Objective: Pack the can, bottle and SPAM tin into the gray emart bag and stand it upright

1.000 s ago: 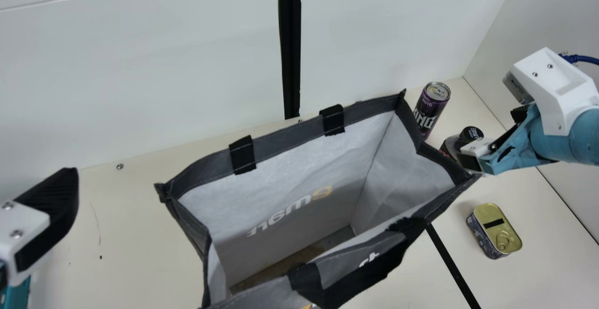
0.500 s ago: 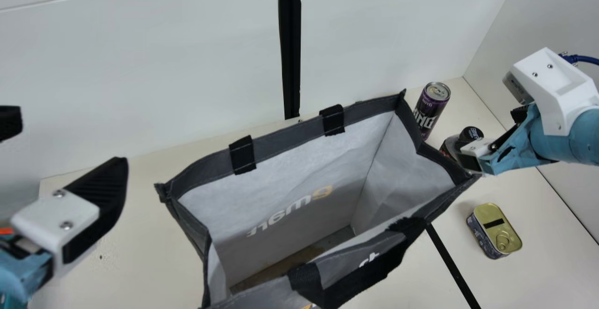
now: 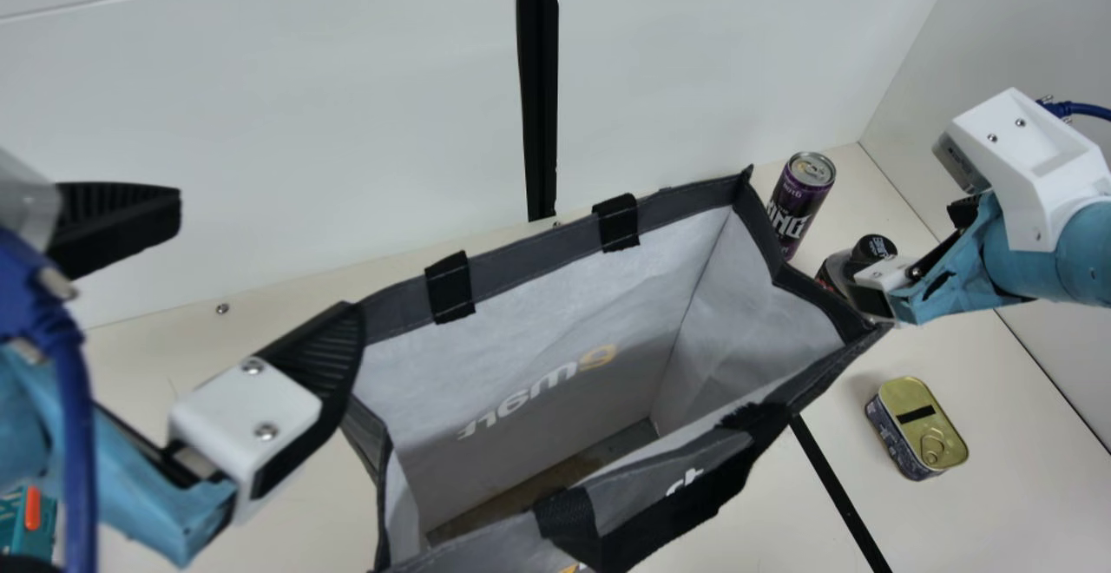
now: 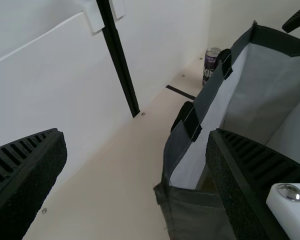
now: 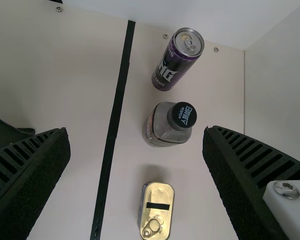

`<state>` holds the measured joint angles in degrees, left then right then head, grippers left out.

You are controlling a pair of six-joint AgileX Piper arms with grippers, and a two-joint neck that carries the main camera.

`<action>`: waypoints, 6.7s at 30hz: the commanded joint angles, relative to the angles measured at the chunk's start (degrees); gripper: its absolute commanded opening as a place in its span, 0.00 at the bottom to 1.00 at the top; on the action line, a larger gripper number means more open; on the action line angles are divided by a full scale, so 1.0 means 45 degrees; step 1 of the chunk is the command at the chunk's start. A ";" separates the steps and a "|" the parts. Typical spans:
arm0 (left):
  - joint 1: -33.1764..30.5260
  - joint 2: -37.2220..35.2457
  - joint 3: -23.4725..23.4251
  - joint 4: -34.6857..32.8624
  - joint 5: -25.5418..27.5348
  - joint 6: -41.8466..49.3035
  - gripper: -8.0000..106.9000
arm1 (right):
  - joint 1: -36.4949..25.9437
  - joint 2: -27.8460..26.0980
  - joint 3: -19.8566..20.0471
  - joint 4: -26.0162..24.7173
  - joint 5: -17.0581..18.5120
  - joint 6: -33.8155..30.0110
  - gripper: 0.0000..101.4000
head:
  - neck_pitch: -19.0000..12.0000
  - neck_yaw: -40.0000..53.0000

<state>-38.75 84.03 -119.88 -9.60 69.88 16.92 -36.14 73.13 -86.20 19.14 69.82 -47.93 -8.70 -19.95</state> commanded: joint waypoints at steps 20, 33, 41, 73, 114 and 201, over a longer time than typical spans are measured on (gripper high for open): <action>-0.1253 0.1571 -0.1005 -0.0685 0.0006 0.0305 0.85 | 0.0000 0.0000 0.0000 0.0000 0.0000 0.0000 0.94 | -0.0289 -0.0011; -0.1380 0.2741 -0.1665 -0.0960 0.0006 0.0995 0.85 | 0.0000 0.0000 0.0000 0.0000 0.0000 0.0000 0.94 | -0.0289 -0.0011; -0.1258 0.3449 -0.2052 -0.1156 0.0006 0.1457 0.85 | 0.0000 0.0000 0.0000 0.0000 0.0000 0.0000 0.94 | -0.0289 -0.0011; -0.1147 0.5116 -0.1771 -0.2730 0.0006 0.2024 0.56 | 0.0000 0.0000 0.0000 0.0000 0.0000 0.0000 0.94 | -0.0289 -0.0011; 0.0544 0.2492 -0.0085 0.2277 0.0006 -0.2038 0.00 | 0.0000 0.0000 0.0000 0.0000 0.0000 0.0000 0.94 | -0.0289 -0.0011; -0.1166 -0.0538 0.8554 0.4113 -0.2731 -0.8077 0.00 | 0.0000 0.0000 0.0000 0.0000 0.0000 0.0000 0.94 | -0.0289 -0.0011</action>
<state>-44.15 81.50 -81.55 10.20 57.74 -19.63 -36.14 73.13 -86.20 19.14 69.82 -47.93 -8.70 -19.95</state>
